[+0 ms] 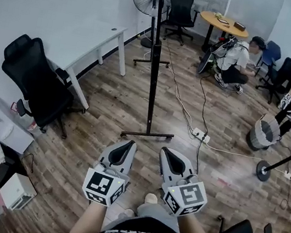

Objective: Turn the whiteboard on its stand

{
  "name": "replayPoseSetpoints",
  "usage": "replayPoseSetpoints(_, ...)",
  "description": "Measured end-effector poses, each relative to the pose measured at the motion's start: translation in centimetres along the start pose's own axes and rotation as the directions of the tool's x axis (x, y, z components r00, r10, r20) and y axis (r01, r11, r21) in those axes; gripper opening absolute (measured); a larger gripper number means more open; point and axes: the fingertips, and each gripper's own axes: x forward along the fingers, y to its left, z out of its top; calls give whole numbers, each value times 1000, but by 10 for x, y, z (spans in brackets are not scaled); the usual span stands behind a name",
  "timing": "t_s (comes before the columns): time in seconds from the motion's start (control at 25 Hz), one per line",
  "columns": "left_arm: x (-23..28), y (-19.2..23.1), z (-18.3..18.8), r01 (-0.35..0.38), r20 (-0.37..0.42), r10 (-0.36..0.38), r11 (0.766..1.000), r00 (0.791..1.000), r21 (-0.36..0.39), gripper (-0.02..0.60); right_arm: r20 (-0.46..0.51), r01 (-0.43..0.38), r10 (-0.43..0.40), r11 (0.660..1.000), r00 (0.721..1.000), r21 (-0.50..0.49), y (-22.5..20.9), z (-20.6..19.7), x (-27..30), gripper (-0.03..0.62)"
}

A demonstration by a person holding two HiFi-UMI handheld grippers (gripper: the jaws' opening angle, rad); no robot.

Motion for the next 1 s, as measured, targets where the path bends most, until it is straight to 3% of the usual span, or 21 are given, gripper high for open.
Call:
replayPoseSetpoints(0.32, 40, 5, 10, -11, 29, 12, 1000, 1000, -25, 12, -24, -93, 93, 996, 995, 6, -34, 6, 23, 8)
replayPoseSetpoints(0.44, 58, -3, 12, 4, 35, -3, 1000, 999, -23, 95, -15, -123, 123, 992, 992, 20, -51, 9, 28, 80)
replayPoseSetpoints(0.56, 70, -5, 9, 8, 47, -6, 999, 999, -42, 172, -8, -141, 142, 990, 990, 26, -65, 11, 32, 112)
replayPoseSetpoints(0.8, 89, 3, 0, -29, 19, 30, 998, 999, -47, 218, -3, -162, 162, 986, 987, 33, -92, 9, 40, 183)
replayPoseSetpoints(1.0, 102, 14, -3, -48, 5, 48, 998, 999, -45, 229, -6, -160, 160, 987, 987, 17, -112, 9, 52, 190)
